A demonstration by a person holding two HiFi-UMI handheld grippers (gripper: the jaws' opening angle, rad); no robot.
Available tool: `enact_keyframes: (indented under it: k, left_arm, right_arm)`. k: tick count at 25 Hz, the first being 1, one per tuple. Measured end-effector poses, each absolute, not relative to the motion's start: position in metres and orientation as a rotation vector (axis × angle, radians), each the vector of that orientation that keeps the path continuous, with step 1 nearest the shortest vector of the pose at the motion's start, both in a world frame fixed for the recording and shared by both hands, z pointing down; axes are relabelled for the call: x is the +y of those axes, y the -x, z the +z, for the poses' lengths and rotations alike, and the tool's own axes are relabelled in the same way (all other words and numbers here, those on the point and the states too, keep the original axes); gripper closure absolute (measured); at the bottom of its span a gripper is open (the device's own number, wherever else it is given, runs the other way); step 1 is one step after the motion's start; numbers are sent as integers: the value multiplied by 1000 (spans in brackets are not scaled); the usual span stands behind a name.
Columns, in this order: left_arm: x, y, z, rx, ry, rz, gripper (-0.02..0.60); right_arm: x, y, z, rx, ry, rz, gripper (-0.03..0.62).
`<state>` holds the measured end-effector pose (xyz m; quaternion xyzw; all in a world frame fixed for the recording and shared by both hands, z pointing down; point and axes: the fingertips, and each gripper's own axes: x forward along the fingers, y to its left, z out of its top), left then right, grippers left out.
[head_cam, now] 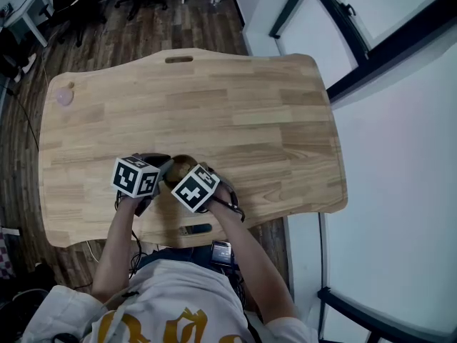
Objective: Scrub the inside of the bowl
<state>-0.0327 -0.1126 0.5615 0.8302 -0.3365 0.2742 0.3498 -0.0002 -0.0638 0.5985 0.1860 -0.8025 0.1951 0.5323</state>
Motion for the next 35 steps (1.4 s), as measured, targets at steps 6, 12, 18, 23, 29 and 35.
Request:
enact_keyframes:
  k: [6, 12, 18, 23, 29, 35]
  left_arm:
    - [-114, 26, 560, -878, -2181, 744, 551]
    - [-114, 23, 556, -846, -2137, 638, 545]
    - [-116, 26, 556, -830, -2103, 608, 545]
    - [-114, 26, 557, -814, -2080, 577, 545]
    - [-113, 20, 554, -807, -2108, 601, 541]
    - [-111, 19, 553, -813, -2115, 580, 541]
  right_arm:
    - [-60, -1, 598, -1869, -550, 844, 462]
    - [-74, -12, 603, -1793, -401, -34, 463]
    - [-85, -3, 585, -1547, -250, -908, 464]
    - [-81, 0, 588, -1557, -234, -979, 464]
    - [-82, -7, 595, -1619, -275, -672, 462]
    - [-75, -9, 605, -1823, -373, -166, 463]
